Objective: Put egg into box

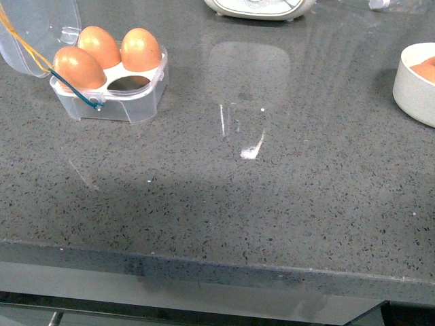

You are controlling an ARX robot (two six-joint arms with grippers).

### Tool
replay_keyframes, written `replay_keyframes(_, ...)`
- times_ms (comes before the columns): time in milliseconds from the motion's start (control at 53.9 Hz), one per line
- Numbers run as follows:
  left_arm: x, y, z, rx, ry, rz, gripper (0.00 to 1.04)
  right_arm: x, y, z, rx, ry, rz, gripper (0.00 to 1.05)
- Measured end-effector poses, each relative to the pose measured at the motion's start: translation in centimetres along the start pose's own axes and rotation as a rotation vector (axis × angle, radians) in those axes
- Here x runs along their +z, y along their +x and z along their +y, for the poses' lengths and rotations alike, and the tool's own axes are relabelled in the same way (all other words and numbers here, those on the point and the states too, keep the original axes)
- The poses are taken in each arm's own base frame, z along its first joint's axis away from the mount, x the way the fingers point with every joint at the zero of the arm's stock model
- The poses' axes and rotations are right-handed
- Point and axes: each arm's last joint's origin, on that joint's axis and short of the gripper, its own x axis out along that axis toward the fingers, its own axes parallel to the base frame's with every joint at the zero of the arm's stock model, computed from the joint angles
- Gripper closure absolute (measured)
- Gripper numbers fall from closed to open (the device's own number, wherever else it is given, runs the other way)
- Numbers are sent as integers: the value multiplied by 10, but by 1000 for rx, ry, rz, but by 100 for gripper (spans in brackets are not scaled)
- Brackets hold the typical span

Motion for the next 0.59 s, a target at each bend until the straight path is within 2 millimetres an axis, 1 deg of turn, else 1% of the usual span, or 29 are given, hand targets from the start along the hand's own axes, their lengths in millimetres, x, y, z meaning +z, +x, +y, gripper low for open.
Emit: replay_keyframes(593, 0, 0, 0, 0, 0, 0, 7, 0, 0, 0, 0, 0, 0, 7)
